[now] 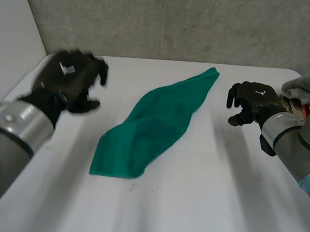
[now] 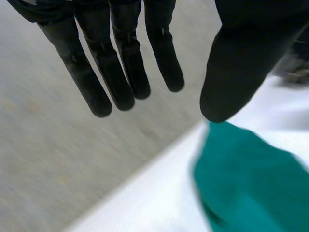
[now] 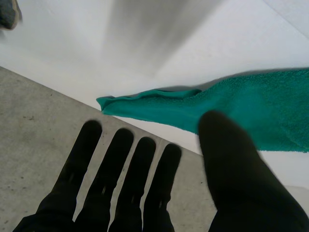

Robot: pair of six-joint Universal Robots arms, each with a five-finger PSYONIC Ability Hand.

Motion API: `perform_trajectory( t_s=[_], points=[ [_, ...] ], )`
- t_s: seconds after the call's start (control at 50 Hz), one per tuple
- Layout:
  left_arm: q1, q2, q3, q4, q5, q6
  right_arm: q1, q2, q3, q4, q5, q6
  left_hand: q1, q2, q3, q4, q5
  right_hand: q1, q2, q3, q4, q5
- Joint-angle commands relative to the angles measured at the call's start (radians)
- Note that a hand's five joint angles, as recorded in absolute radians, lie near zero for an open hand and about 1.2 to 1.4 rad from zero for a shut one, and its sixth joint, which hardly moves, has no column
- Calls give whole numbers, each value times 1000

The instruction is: Fold the laundry.

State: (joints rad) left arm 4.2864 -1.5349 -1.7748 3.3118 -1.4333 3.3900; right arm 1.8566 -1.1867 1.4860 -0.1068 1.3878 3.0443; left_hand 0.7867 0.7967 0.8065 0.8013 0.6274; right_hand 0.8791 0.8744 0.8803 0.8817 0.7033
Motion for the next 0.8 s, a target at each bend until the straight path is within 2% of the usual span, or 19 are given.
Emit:
perform_trajectory(
  t_s=[0.02, 0.16, 0.34, 0.64, 0.8],
  points=[
    [-25, -22, -69, -227, 59, 3, 10, -4, 2, 10, -7, -13, -74, -84, -94, -89, -89, -135, -130, -136, -137, -133],
    [-34, -76, -140, -126, 45, 8, 12, -7, 19, -13, -24, -51, -74, -84, -94, -89, -89, -176, -171, -177, -179, -175],
    [-42, -266, -127, 37, 16, 43, 20, -4, 50, -39, -38, -65, -33, -43, -53, -48, -48, -229, -224, -230, -231, -228],
    [-66, -474, 20, 72, -2, 147, 12, 1, 79, -60, -36, -79, -168, -178, -188, -183, -183, -249, -245, -251, -252, -248],
    [-77, -571, 110, 74, -36, 178, 7, 1, 89, -71, -36, -101, -151, -161, -170, -165, -166, -249, -245, -251, -252, -248]
  ],
)
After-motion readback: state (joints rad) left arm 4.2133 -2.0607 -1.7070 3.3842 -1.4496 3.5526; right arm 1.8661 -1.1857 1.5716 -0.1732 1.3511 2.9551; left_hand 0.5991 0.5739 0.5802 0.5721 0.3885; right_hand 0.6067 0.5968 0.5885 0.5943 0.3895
